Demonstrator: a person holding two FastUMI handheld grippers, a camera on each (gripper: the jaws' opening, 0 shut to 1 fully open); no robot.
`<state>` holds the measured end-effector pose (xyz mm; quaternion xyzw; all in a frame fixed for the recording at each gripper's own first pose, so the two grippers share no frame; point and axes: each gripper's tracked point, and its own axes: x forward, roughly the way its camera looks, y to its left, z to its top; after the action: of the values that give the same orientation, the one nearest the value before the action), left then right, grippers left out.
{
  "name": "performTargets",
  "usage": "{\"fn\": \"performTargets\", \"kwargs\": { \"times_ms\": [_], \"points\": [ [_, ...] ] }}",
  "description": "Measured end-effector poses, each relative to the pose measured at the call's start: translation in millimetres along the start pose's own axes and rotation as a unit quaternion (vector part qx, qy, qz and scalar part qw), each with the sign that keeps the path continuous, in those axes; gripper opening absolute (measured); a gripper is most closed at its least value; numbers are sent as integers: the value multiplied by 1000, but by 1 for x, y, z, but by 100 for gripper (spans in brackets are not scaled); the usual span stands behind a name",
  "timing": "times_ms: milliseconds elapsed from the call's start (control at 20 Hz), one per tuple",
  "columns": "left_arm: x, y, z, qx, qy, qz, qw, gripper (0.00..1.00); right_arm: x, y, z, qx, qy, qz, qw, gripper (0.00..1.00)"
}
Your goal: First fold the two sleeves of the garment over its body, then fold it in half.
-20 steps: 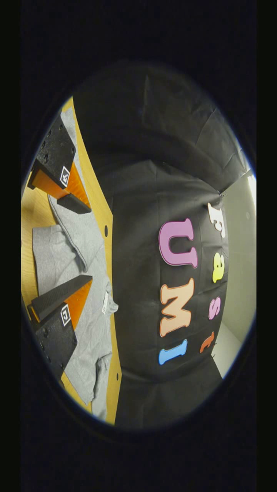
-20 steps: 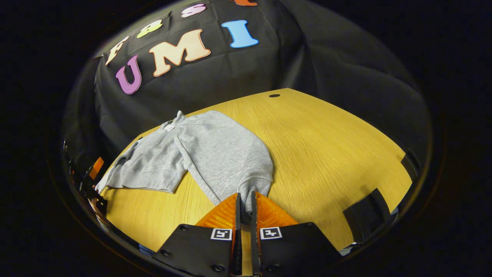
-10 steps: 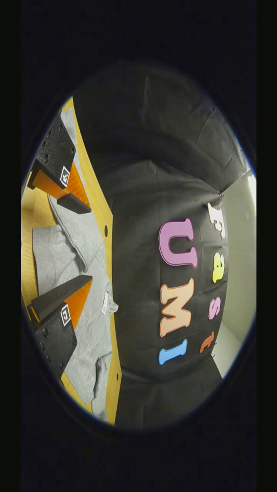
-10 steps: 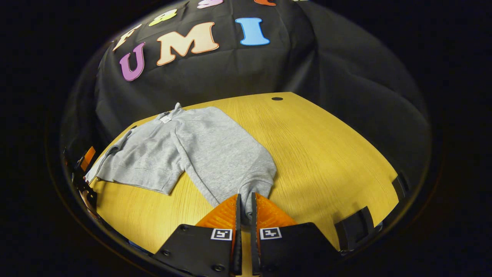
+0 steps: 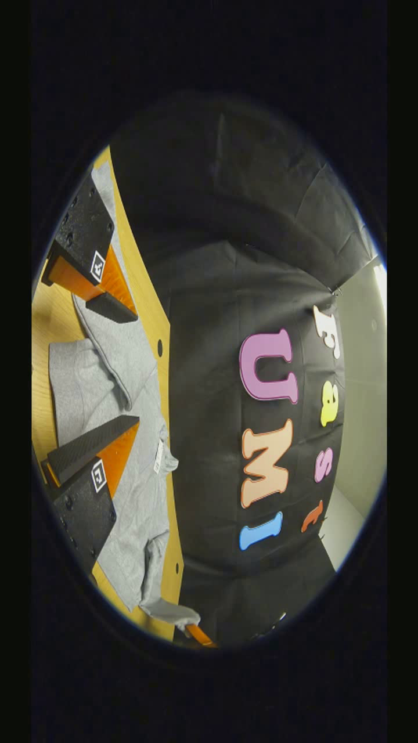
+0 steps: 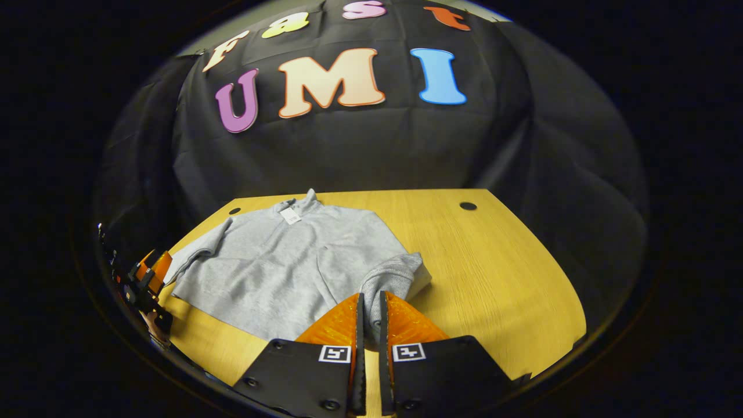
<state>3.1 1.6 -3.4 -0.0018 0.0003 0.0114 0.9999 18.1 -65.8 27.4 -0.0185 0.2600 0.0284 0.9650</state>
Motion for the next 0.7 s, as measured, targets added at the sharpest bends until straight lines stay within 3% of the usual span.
{"fn": "performTargets", "kwargs": {
  "times_ms": [350, 700],
  "points": [
    [0, 0, -1, 0, 0, -3, 1000, 94, 57, 108, 69, -79, -19, 78, 994, 12],
    [-1, -1, 0, 0, 0, -6, 1000, 94, 119, 219, 105, -120, -17, 147, 982, 11]
  ]
}}
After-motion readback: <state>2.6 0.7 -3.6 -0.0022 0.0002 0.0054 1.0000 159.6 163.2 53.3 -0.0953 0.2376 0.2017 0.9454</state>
